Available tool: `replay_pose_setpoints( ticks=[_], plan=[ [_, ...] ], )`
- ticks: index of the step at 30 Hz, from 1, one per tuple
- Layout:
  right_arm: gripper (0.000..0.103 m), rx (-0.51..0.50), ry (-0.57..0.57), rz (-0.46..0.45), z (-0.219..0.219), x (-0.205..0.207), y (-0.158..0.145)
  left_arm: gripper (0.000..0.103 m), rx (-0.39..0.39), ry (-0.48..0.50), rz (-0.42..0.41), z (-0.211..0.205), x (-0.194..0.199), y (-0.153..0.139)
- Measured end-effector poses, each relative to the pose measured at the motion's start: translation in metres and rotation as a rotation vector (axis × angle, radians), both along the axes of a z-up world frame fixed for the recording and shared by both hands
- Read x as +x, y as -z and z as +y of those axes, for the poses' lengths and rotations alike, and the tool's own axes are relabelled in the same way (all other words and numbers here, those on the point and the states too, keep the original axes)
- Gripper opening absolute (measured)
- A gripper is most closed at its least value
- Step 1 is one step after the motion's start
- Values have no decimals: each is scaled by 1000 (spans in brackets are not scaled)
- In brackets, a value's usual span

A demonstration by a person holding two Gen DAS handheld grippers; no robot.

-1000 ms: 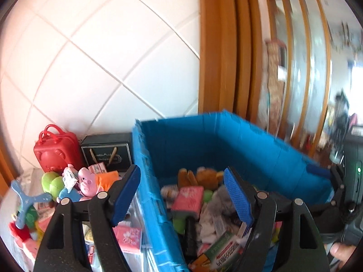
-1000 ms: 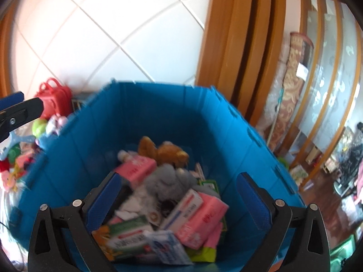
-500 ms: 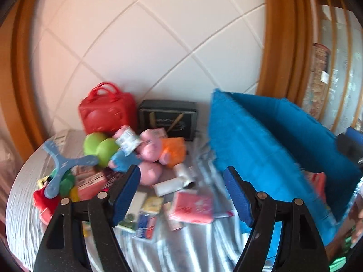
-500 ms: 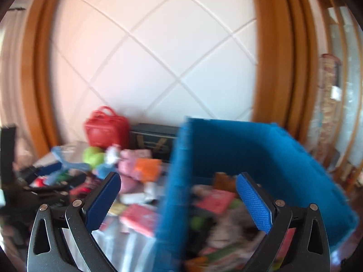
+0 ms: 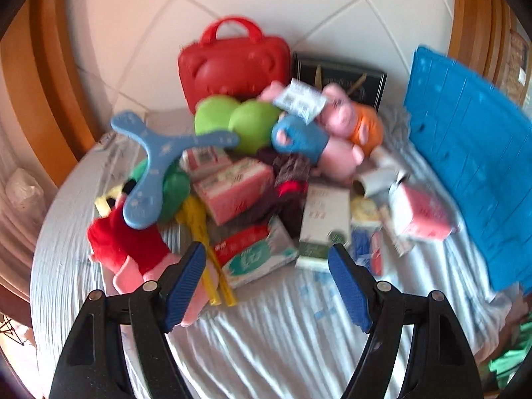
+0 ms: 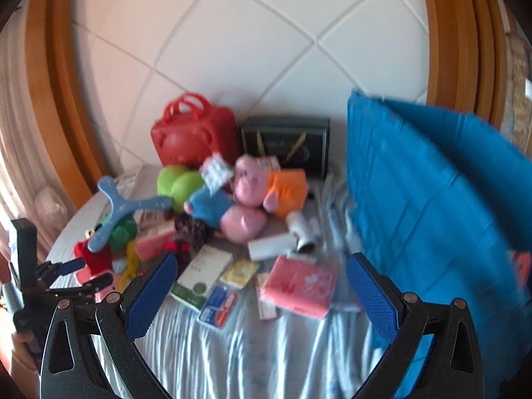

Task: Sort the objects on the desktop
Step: 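Return both tools from the crate to the pile on the table, then grasp the red-and-teal medicine box with the left tool while the right tool grasps a slim pink box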

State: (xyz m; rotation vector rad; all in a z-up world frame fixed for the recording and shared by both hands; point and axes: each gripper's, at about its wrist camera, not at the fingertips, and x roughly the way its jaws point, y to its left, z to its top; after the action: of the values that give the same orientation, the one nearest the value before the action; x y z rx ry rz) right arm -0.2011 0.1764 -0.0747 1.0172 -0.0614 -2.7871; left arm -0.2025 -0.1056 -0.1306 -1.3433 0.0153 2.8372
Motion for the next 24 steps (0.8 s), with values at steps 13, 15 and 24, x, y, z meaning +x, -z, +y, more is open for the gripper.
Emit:
replay_pose_setpoints(
  ticks=[13,15,24],
  plan=[
    [103,131,84,-336,-9,-49,131,76,-52,157,-174,-23,-65,91],
    [103,132,95,-372,-6,-55,142,76,-56,199,-213,-20,-76,104],
    [103,49,92,-453,4,-84,183,89,-58,244,-307,-23,-113,133]
  ],
)
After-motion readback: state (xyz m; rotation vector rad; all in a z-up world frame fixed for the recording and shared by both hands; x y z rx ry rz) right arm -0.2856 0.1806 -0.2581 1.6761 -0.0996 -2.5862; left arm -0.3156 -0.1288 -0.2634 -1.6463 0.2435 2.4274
